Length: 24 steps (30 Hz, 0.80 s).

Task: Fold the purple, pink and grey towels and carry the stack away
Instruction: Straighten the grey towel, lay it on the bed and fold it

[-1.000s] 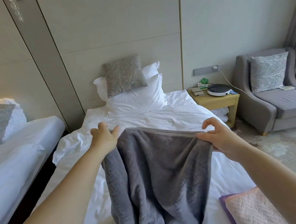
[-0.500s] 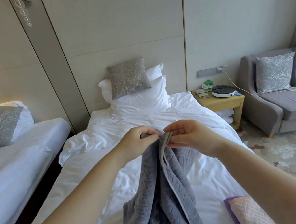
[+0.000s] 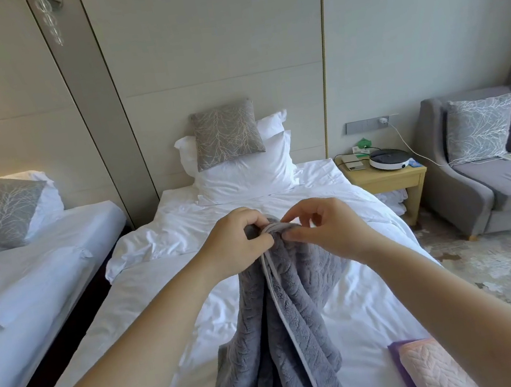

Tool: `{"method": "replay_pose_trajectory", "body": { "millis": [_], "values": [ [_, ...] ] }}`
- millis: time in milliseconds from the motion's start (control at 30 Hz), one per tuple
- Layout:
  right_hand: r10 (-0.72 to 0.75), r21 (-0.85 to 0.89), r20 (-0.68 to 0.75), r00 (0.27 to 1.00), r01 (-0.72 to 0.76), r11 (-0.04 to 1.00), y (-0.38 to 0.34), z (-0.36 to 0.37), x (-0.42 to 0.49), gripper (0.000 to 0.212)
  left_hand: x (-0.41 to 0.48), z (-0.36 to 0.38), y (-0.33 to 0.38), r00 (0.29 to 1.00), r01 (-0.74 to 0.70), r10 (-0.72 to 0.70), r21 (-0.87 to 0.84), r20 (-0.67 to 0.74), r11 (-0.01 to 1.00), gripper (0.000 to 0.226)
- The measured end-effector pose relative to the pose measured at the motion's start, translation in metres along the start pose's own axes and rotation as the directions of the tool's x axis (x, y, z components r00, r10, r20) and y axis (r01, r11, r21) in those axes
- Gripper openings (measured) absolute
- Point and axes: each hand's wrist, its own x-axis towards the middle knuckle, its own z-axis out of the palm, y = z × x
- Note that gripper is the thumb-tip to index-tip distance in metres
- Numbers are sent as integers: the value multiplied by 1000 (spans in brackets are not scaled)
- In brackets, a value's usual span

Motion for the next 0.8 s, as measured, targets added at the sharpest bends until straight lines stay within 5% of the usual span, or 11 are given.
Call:
{"method": "replay_pose_trajectory", "body": {
  "millis": [67, 133, 333, 433, 533, 667, 800],
  "values": [
    [-58, -83, 52, 997, 62, 995, 2, -5, -1, 13, -1, -9, 2, 1000, -15, 16, -69, 13, 998, 12],
    [-73, 19, 147, 986, 71, 997, 0, -5, -3, 6, 0, -16, 4, 1000, -29, 29, -97, 8, 995, 14],
    [-110, 147, 83, 990, 97, 984, -7, 2, 2, 12, -1, -13, 11, 986, -149, 135, 165, 93, 975, 30],
    [-89, 181, 155, 984, 60, 982, 1, 0, -1, 14, 2, -23, 5, 988, -154, 144, 200, 61, 968, 9],
    [47, -173, 289, 956, 4, 985, 20, -3, -9, 39, 9, -42, -7, 995, -87, 93, 208, -19, 974, 11],
    [199, -592, 431, 880, 109, 799, 42, -8, -15, 49, 19, -73, -24, 994, 8, 12, 181, -109, 983, 23],
    [22, -730, 464, 886, 368, 576, 44, -19, -12, 38, 22, -93, -41, 983, 117, -84, 203, -165, 972, 23]
  ]
}}
